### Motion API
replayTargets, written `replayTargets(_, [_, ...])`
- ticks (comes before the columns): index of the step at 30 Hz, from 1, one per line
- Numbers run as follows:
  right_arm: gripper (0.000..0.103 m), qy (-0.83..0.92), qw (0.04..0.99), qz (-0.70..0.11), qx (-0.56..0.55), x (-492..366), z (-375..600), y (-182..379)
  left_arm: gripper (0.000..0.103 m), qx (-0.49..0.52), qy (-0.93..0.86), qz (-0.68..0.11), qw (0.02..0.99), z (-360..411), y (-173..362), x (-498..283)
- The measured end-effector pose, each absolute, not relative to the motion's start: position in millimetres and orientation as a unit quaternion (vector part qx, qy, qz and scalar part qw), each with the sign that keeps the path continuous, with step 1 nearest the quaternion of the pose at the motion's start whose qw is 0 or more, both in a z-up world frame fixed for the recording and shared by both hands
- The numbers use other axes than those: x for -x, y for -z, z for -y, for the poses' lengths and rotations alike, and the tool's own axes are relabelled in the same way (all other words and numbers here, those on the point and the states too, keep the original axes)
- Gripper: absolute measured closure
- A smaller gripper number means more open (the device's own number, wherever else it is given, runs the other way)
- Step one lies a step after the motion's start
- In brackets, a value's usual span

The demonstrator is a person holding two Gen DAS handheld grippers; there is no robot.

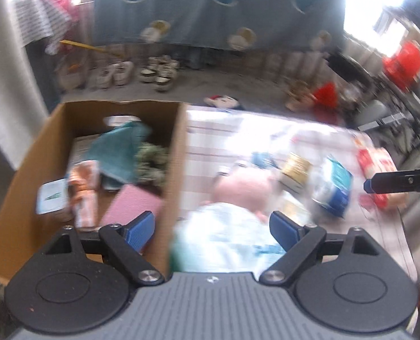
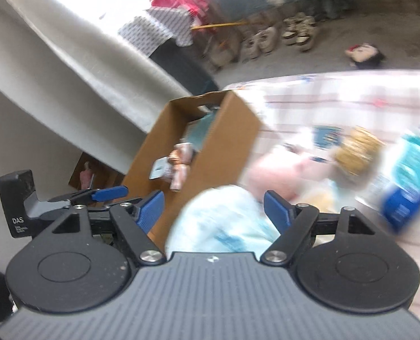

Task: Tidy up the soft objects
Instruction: 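Move both open grippers back over the table items, then grasp the pink plush pig with the left gripper while the right grasps the blue wipes pack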

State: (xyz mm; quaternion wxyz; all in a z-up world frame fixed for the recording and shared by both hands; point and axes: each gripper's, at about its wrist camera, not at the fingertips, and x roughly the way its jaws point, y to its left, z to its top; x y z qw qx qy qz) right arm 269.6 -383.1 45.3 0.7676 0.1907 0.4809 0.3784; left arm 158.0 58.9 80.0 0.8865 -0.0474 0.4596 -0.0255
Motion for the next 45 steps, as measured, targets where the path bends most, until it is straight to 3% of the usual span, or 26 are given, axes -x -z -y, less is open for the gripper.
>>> replayTargets(11, [0.024,-0.346,0.777,-0.473,-0.229,-252.7,480.2,36.3,0.013,-0.003,0.055,-0.513,0.856,19.0,-35.4,-221.0])
replayTargets(23, [0.019,-0.27,0.846,-0.401,-0.226,-290.7,489.6,83.6,0.013,-0.039,0.028,-0.578,0.815,47.5,30.6,-304.2])
replayTargets(29, [0.019,-0.258,0.856,-0.397,-0.207,-296.2,488.5,96.1,0.01,-0.082,0.004,-0.566,0.82,53.3,44.1,-314.4])
replayTargets(31, [0.018,-0.251,0.863,-0.395,-0.193,-297.4,486.0,97.7,0.013,-0.09,0.001,-0.56,0.823,53.4,45.3,-315.1])
replayTargets(36, [0.015,-0.219,0.861,-0.422,-0.183,-314.3,478.4,114.1,0.036,-0.098,-0.004,-0.541,0.835,46.1,39.7,-313.5])
replayTargets(43, [0.011,-0.181,0.856,-0.459,-0.154,-345.7,449.2,131.9,0.039,-0.056,0.007,-0.54,0.84,28.0,35.8,-318.3])
replayTargets(45, [0.006,-0.171,0.854,-0.469,-0.146,-354.0,439.6,135.5,0.04,-0.052,0.009,-0.539,0.841,26.7,35.9,-318.5])
